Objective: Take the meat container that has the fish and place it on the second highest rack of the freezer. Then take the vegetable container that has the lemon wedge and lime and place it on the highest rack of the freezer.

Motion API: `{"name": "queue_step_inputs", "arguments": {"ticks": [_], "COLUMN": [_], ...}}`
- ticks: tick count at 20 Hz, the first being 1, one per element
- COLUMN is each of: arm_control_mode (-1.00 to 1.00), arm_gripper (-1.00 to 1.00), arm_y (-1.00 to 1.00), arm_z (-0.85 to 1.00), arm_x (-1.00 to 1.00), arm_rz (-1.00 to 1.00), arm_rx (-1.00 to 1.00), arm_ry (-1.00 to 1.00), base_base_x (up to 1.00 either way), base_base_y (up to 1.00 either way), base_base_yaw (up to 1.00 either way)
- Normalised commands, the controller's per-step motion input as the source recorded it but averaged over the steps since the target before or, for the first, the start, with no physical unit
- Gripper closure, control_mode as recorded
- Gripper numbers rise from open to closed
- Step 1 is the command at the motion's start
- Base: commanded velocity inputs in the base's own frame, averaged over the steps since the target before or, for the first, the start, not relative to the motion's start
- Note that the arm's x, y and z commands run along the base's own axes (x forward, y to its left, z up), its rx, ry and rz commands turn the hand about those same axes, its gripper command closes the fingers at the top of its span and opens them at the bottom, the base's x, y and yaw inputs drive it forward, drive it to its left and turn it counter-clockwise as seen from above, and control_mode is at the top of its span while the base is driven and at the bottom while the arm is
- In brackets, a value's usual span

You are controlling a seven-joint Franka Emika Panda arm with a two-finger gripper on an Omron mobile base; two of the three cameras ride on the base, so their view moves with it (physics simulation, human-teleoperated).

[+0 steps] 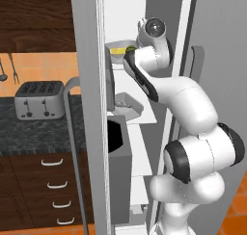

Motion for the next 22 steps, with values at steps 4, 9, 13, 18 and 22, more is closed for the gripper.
{"name": "queue_step_inputs", "arguments": {"ticks": [4,9,13,18,22], "arm_control_mode": [-1.0,-1.0,-1.0,-1.0,-1.0], "arm_gripper": [-1.0,-1.0,-1.0,-1.0,-1.0], "arm_y": [0.0,0.0,0.0,-0.06,-0.07], "arm_z": [0.29,0.57,0.68,0.19,-0.11], "arm_x": [-0.23,-0.91,-1.0,-1.0,-0.96], "arm_rz": [-0.19,-0.09,0.0,0.0,-0.02], "arm_rx": [0.0,0.06,0.1,0.09,0.07], "arm_ry": [-0.14,-0.2,-0.14,0.09,0.37], "base_base_x": [0.0,0.0,0.0,0.0,0.0], "base_base_y": [0.0,0.0,0.0,0.0,0.0], "base_base_yaw": [0.0,0.0,0.0,0.0,0.0]}}
